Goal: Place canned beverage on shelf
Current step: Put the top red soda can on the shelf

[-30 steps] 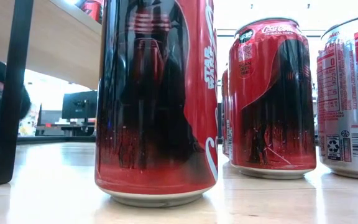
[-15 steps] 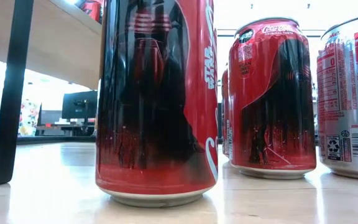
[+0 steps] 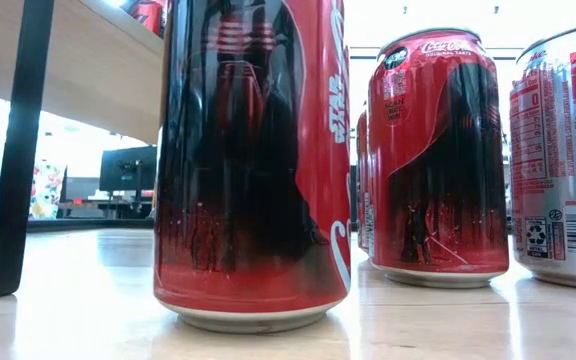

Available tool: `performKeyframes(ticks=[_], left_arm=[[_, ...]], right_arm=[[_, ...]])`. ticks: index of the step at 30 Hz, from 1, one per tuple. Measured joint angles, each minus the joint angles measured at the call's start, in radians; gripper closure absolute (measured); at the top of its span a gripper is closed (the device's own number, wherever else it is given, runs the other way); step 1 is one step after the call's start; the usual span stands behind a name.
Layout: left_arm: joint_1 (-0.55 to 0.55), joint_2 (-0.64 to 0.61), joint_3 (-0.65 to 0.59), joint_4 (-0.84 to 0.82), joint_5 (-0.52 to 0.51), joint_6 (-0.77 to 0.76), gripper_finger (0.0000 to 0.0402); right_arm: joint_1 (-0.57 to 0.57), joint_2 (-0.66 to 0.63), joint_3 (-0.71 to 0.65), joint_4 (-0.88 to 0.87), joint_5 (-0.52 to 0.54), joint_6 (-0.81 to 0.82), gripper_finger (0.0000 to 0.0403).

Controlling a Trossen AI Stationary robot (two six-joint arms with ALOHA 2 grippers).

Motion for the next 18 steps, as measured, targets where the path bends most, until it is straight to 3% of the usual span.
performKeyframes(ticks=[7,18], left_arm=[[-0.029,0.0,-0.038,-0.009,-0.071,-0.048,0.0111],[0.004,0.001,-0.2,-0.024,-0.076,-0.149,0.0111]], right_arm=[[0.0,0.001,0.0,0.031,0.106,-0.002,0.019],[-0.026,0.001,0.0,0.047,0.027,0.064,0.019]])
